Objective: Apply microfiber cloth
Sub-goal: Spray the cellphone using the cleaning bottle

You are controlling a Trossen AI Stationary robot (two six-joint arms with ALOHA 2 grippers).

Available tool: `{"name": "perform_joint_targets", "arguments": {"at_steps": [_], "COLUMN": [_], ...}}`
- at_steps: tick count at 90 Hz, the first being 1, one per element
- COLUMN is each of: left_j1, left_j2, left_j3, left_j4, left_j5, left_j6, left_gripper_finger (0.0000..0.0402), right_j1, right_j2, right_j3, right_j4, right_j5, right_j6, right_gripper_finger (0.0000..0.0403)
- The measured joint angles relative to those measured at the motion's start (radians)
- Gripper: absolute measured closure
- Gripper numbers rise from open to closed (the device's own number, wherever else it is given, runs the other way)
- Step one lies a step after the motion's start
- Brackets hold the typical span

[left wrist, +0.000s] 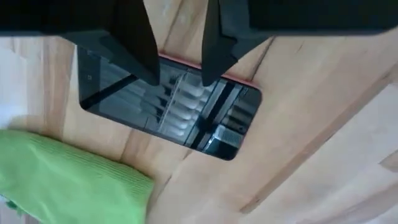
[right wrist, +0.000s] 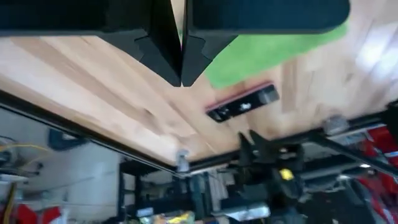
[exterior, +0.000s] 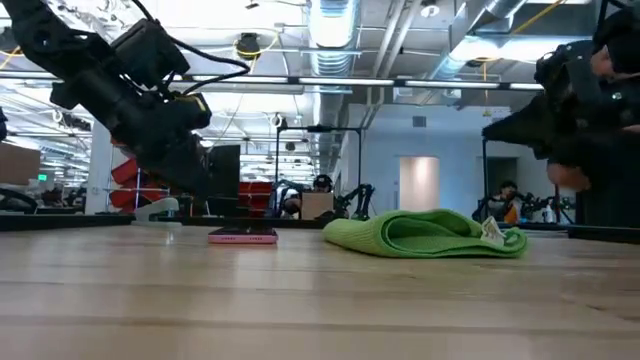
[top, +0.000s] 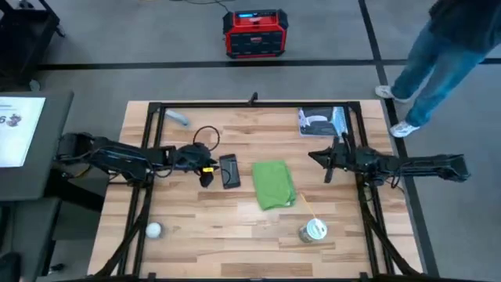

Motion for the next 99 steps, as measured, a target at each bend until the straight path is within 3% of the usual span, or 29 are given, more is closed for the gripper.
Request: {"name": "perform_joint_targets", "arguments": {"at_steps": [14,31,47,61,83,99], "left_j1": [0.035,0.055,0.055,0.055,0.038,0.032], "left_j2": [0.0,0.0,0.003,0.033,0.13,0.195], "left_j3": [0.0,0.0,-0.003,-0.064,-0.167,-0.172], "left_j4": [-0.038,-0.044,-0.03,0.086,0.428,0.453], "left_j5": [0.0,0.0,0.001,0.002,0.047,0.053], "left_j6": [-0.063,-0.117,-0.157,-0.181,-0.174,-0.144], "left_gripper_finger": [0.0296,0.0296,0.0296,0.0296,0.0296,0.0296], "right_j1": [0.0,0.0,-0.001,-0.008,-0.031,-0.028], "right_j2": [0.183,0.463,0.724,0.911,1.077,1.212], "right_j3": [0.083,0.293,0.479,0.572,0.609,0.693], "right_j4": [0.024,0.026,-0.036,-0.007,0.174,0.18], "right_j5": [-0.005,-0.068,-0.107,-0.116,-0.219,-0.237], "right_j6": [-0.022,-0.112,-0.091,-0.016,0.053,0.052], "right_gripper_finger": [0.0403,0.0403,0.0403,0.0403,0.0403,0.0403]}}
